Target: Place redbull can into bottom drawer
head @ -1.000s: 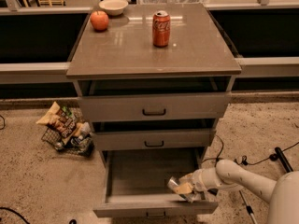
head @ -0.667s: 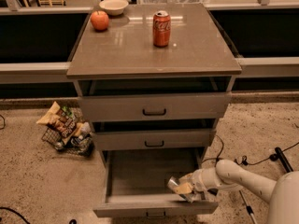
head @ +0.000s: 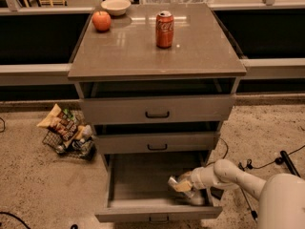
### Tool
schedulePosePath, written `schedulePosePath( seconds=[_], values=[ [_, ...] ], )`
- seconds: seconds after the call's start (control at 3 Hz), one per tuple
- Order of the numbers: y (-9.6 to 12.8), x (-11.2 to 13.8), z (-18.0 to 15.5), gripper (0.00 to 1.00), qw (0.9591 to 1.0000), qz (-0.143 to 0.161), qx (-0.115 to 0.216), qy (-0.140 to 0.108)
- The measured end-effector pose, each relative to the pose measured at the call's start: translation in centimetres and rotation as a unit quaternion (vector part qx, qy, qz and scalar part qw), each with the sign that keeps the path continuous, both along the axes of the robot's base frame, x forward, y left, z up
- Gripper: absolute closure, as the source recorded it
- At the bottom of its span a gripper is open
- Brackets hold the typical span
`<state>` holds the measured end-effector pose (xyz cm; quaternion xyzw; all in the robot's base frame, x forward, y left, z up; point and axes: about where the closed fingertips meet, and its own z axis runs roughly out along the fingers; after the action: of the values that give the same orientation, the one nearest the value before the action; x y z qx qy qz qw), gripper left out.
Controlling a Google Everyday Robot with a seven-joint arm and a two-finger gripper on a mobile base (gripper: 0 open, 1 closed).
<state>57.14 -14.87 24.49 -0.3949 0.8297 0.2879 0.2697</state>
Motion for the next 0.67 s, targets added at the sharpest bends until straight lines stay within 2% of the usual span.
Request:
schedulePosePath(
  seconds=[0.67],
  values=[
    [0.1,4.4,-3.8,1.0,0.9987,0.011,0.045,-0.022]
  ],
)
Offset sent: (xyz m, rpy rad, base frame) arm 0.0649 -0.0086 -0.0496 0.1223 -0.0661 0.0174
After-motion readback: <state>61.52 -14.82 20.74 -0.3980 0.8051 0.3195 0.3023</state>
